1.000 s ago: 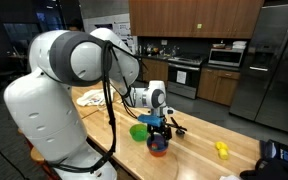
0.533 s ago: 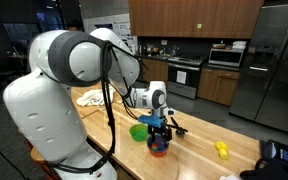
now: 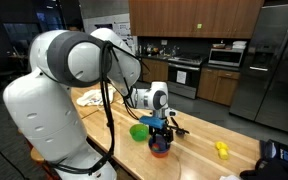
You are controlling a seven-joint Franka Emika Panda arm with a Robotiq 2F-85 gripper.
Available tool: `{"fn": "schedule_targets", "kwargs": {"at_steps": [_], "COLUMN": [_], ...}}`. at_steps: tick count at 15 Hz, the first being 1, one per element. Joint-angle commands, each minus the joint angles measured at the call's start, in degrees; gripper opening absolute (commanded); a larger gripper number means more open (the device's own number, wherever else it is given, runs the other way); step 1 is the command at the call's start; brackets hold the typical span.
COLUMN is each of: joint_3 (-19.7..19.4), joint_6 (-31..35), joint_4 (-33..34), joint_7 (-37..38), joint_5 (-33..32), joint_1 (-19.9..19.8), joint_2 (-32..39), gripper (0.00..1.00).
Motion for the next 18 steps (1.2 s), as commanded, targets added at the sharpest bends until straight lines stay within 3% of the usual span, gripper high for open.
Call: {"fn": "schedule_targets", "kwargs": {"at_steps": [1, 11, 18], "joint_3": [-0.92, -6.04, -4.76], "joint_6": [-0.27, 0.85, 2.73], "joint_4": [1.48, 11.21, 6.29], "joint_7": [-0.67, -1.70, -0.03], "joint_5": [-0.49, -0.98, -2.99], "joint_1": [-0.77, -4.49, -2.11], "joint_2": [0.18, 8.37, 5.17], "gripper": [0.93, 0.96, 0.94]}}
